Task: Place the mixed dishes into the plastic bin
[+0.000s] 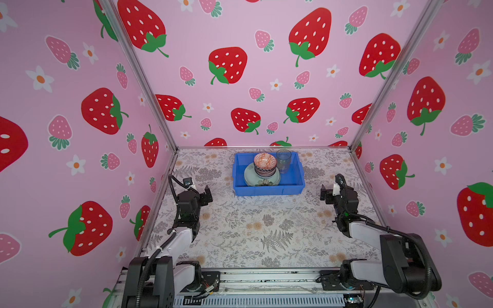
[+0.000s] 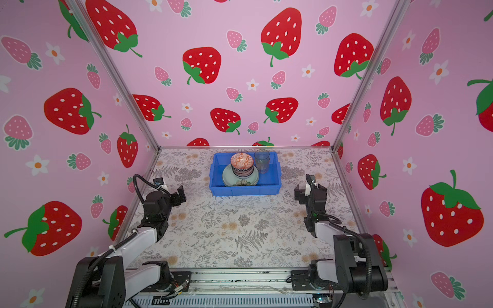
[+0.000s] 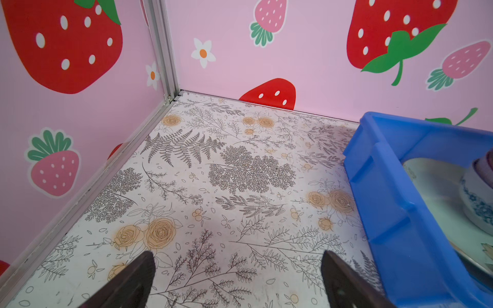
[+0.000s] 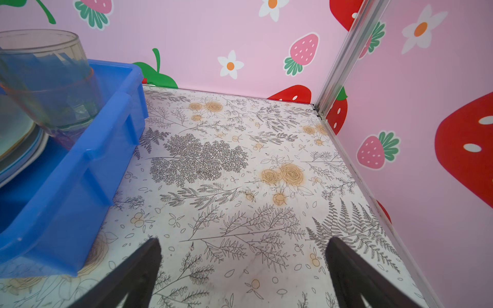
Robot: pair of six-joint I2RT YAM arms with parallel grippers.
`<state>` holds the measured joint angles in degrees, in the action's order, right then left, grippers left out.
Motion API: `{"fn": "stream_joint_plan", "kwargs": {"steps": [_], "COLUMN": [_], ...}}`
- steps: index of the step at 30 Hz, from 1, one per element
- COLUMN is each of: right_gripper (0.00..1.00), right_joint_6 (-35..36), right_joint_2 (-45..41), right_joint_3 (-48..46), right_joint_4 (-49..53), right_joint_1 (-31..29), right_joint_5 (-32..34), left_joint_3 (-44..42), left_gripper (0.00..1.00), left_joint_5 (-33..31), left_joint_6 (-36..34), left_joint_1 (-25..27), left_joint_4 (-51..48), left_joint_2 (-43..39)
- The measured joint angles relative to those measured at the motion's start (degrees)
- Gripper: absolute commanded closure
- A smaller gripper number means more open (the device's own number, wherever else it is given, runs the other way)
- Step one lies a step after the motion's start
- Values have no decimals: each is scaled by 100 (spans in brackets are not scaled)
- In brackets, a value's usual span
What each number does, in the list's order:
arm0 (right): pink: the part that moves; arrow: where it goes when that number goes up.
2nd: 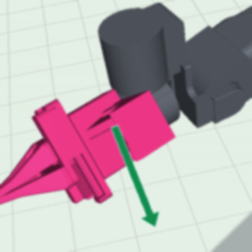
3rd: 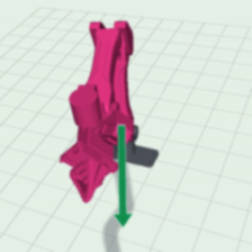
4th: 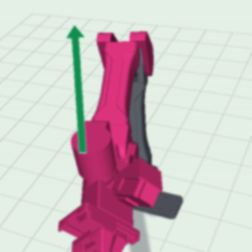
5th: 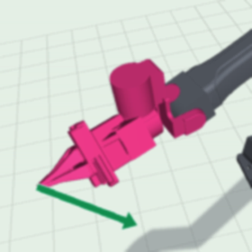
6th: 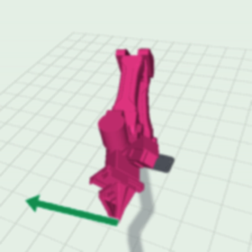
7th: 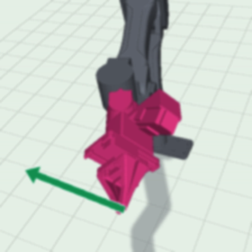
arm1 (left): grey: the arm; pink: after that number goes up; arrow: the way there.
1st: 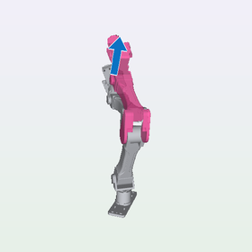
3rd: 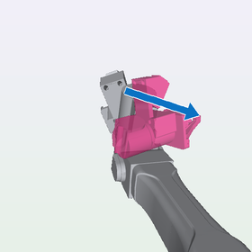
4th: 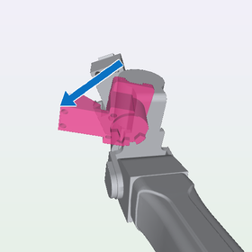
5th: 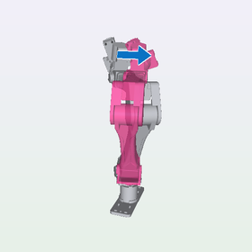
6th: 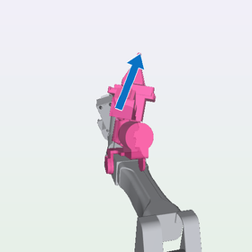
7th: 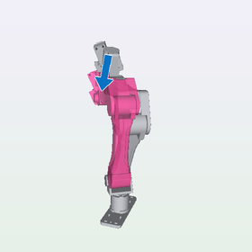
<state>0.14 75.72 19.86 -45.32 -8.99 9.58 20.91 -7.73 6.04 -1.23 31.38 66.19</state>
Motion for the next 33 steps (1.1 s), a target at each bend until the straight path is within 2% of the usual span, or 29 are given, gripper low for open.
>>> {"fn": "stream_joint_plan", "kwargs": {"steps": [12,21,28,33], "right_gripper": [1,1,1,1], "right_joint_6": [66,33,-11,-11], "right_joint_2": [1335,1416,1419,1416], "right_joint_3": [-466,-509,-507,-507], "right_joint_4": [-2179,-2387,-2404,-2406], "right_joint_1": [46,260,313,313], "right_joint_5": [-212,-435,-535,-562], "left_joint_3": [-151,-55,407,433], "left_gripper": [1,1,1,1], "left_joint_5": [138,391,581,629], "left_joint_6": [-168,-188,-280,-306], "left_joint_1": [0,13,17,17], "left_joint_4": [909,1488,1290,1196], "left_joint_2": [1241,2175,2251,2253]}}
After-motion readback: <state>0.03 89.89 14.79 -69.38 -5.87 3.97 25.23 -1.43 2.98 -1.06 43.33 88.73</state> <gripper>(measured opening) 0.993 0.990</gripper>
